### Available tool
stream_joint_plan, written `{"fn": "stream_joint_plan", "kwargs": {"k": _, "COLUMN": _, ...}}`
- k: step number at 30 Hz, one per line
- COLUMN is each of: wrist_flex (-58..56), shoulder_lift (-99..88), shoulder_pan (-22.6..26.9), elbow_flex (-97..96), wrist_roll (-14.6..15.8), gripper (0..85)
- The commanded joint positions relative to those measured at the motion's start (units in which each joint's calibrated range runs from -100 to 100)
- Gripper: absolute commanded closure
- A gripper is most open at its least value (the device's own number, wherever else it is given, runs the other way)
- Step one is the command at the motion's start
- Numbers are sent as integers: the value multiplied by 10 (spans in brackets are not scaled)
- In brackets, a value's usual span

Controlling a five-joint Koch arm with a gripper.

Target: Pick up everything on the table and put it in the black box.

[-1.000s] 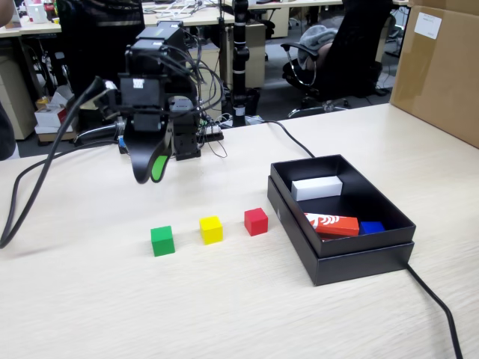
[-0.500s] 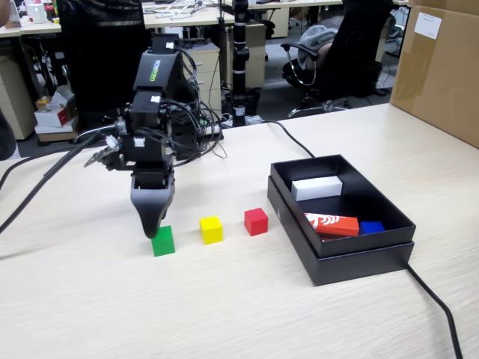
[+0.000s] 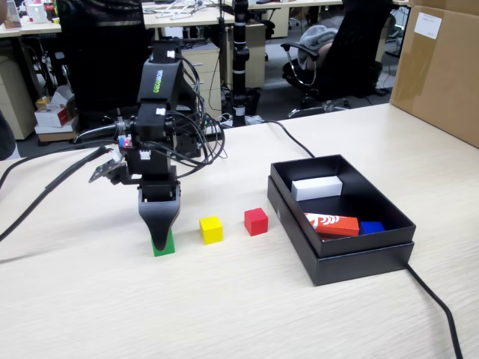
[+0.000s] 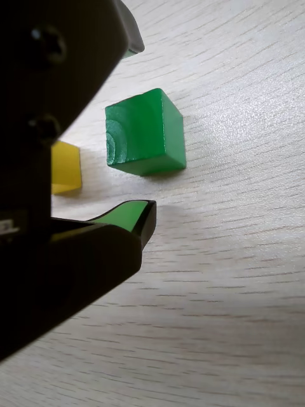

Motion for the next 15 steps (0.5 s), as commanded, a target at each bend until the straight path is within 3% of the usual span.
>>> {"fn": "stream_joint_plan", "kwargs": {"k": 1, "wrist_flex": -3, "shoulder_lift": -1, "shoulder_pan": -1, "elbow_flex": 42, "wrist_roll": -7, "gripper": 392}}
{"fn": "stream_joint_plan", "kwargs": {"k": 15, "wrist_flex": 4, "shoulder_lift": 33, "shoulder_pan": -1, "elbow_flex": 60, "wrist_roll": -14, "gripper": 376}}
